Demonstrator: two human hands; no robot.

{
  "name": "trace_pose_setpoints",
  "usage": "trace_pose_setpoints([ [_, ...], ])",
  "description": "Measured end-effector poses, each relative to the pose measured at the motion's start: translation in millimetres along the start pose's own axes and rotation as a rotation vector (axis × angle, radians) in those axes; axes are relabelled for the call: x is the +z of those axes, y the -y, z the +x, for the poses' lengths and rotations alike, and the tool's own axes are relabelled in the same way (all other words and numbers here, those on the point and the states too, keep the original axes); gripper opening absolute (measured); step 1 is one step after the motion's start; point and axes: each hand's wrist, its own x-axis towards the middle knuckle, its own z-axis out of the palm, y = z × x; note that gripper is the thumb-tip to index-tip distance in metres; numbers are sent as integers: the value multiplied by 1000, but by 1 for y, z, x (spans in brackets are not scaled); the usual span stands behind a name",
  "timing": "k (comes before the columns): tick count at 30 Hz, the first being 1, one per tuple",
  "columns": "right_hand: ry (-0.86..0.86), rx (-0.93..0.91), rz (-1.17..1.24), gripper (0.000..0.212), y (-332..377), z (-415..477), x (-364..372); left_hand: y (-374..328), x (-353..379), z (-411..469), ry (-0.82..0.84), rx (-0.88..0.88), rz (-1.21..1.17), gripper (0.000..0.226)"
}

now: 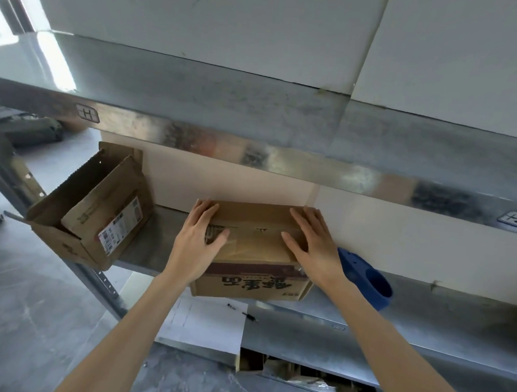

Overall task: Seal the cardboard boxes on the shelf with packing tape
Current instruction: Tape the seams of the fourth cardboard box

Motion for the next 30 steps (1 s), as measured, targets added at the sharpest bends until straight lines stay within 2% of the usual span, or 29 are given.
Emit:
trace_pose_setpoints([
  [6,-4,7,-73,55,-1,5,-1,3,1,3,-9,-8,64,56],
  [9,-3,-11,23,58,-2,1,-1,3,1,1,-1,18,83,59],
  [12,37,-62,112,60,-2,-2,-3,5,1,-2,3,122,133,66],
  [16,112,-47,100,47,-1,0,-6,6,0,0,51,100,84,69],
  [23,36,-42,185,50,-3,0,-4,5,1,1,26,67,-76,62],
  [30,109,-39,158,49,-6,5,-5,9,3,4,31,20,-166,42],
])
